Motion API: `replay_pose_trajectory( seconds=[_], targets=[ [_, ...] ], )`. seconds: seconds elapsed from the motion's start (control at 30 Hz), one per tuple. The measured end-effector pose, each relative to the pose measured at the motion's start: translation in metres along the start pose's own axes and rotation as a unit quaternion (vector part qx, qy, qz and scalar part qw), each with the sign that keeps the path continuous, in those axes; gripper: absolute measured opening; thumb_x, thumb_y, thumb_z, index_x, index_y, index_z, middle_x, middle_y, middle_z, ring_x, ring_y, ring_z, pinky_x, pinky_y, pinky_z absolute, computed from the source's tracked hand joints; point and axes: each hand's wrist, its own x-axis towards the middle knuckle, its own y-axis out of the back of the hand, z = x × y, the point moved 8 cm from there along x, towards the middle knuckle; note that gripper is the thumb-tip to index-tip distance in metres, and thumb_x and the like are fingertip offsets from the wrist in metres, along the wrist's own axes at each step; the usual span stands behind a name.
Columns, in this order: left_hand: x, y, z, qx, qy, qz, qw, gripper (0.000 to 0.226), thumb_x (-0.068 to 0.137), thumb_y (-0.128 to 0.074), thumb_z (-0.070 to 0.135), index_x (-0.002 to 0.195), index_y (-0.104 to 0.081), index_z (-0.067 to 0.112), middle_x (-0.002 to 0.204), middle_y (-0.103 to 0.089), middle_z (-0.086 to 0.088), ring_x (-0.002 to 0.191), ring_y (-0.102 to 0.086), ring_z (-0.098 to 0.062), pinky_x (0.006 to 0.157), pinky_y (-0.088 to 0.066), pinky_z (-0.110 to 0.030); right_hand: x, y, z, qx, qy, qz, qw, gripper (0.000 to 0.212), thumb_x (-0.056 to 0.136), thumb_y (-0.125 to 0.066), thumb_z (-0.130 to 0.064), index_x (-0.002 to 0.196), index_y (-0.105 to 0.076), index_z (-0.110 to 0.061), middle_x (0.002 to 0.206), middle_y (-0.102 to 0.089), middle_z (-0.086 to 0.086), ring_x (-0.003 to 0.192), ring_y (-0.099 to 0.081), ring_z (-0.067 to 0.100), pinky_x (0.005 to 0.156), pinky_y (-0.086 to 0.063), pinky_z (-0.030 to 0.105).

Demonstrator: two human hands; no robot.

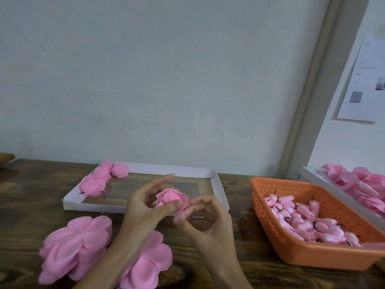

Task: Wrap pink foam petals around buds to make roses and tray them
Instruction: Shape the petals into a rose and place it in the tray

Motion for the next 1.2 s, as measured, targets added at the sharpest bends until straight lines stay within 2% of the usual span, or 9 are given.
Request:
replay_pose_trajectory(
  seconds=[0.1, 0.2, 0.33, 0.47, 0.6, 0.73, 0.93, 1.07, 1.2],
  targets=[
    [0.0, 0.0, -0.002, 0.029, -0.005, 0.004, 1.0, 0.035, 0.058, -0.089, 0.042, 0.092, -0.083, 0.036, 0.092, -0.081, -0.001, 0.087, -0.076, -0.016, 0.07, -0.061, -0.025, 0.0, 0.004, 0.003, 0.0, -0.017, 0.03, 0.999, 0.029, 0.08, -0.087, 0.0, 0.086, -0.072, -0.025, 0.084, -0.076, 0.005, 0.08, -0.074, 0.021, 0.073, -0.061, 0.028],
    [0.0, 0.0, -0.003, 0.04, -0.007, 0.002, 0.999, 0.03, 0.061, -0.088, 0.041, 0.09, -0.082, 0.032, 0.09, -0.08, -0.004, 0.087, -0.076, -0.019, 0.072, -0.063, -0.029, 0.001, 0.003, 0.001, 0.001, -0.025, 0.014, 1.0, 0.018, 0.085, -0.084, -0.004, 0.081, -0.075, -0.018, 0.083, -0.076, 0.005, 0.082, -0.074, 0.021, 0.074, -0.06, 0.029],
    [0.0, 0.0, -0.001, 0.015, -0.014, 0.009, 1.0, 0.027, 0.064, -0.087, 0.038, 0.088, -0.079, 0.029, 0.098, -0.08, -0.004, 0.093, -0.077, -0.021, 0.071, -0.062, -0.026, 0.0, 0.007, 0.009, 0.031, -0.075, 0.045, 0.996, 0.02, 0.086, -0.08, 0.002, 0.075, -0.072, -0.014, 0.081, -0.076, 0.012, 0.083, -0.075, 0.03, 0.076, -0.062, 0.032],
    [0.001, 0.0, -0.002, -0.013, -0.009, 0.018, 1.0, 0.025, 0.065, -0.088, 0.035, 0.084, -0.075, 0.025, 0.095, -0.08, -0.011, 0.09, -0.077, -0.025, 0.071, -0.062, -0.027, -0.006, 0.009, 0.032, 0.161, -0.199, 0.107, 0.961, 0.017, 0.088, -0.071, 0.005, 0.076, -0.065, -0.004, 0.084, -0.072, 0.026, 0.078, -0.077, 0.035, 0.073, -0.064, 0.03],
    [0.0, -0.003, -0.001, 0.0, -0.023, 0.009, 1.0, 0.024, 0.072, -0.095, 0.018, 0.083, -0.075, 0.02, 0.092, -0.08, -0.011, 0.087, -0.078, -0.021, 0.07, -0.06, -0.023, -0.01, 0.009, 0.041, 0.223, -0.243, 0.126, 0.936, 0.019, 0.093, -0.065, 0.005, 0.079, -0.056, -0.004, 0.07, -0.068, 0.015, 0.067, -0.074, 0.027, 0.075, -0.065, 0.033],
    [-0.002, -0.008, 0.005, 0.029, -0.031, -0.015, 0.999, 0.021, 0.068, -0.089, 0.03, 0.085, -0.078, 0.024, 0.094, -0.081, -0.008, 0.091, -0.077, -0.023, 0.072, -0.061, -0.024, -0.008, 0.013, 0.038, 0.178, -0.207, 0.139, 0.952, 0.023, 0.092, -0.067, 0.001, 0.073, -0.059, -0.01, 0.077, -0.067, 0.011, 0.074, -0.069, 0.022, 0.077, -0.06, 0.032],
    [-0.006, -0.012, 0.006, 0.058, -0.029, -0.036, 0.997, 0.023, 0.07, -0.095, 0.033, 0.088, -0.081, 0.029, 0.094, -0.08, -0.005, 0.093, -0.076, -0.024, 0.076, -0.065, -0.035, -0.001, 0.004, -0.005, 0.078, -0.021, 0.061, 0.995, 0.018, 0.094, -0.079, -0.019, 0.08, -0.068, -0.019, 0.086, -0.074, 0.008, 0.086, -0.075, 0.025, 0.076, -0.06, 0.029],
    [-0.005, -0.006, 0.008, 0.066, -0.028, -0.016, 0.997, 0.024, 0.069, -0.095, 0.033, 0.087, -0.08, 0.032, 0.091, -0.079, -0.003, 0.091, -0.075, -0.021, 0.07, -0.064, -0.029, -0.001, 0.004, -0.005, 0.09, -0.014, 0.056, 0.994, 0.016, 0.095, -0.077, -0.018, 0.082, -0.068, -0.019, 0.093, -0.076, 0.011, 0.095, -0.076, 0.028, 0.08, -0.062, 0.033],
    [-0.003, -0.001, 0.003, 0.045, -0.02, 0.004, 0.999, 0.026, 0.069, -0.092, 0.032, 0.092, -0.081, 0.034, 0.093, -0.079, -0.002, 0.089, -0.076, -0.018, 0.067, -0.061, -0.024, -0.001, 0.011, 0.001, 0.071, -0.037, 0.078, 0.994, 0.022, 0.094, -0.078, -0.013, 0.078, -0.067, -0.023, 0.084, -0.073, 0.008, 0.085, -0.072, 0.022, 0.074, -0.058, 0.028]
  ],
)
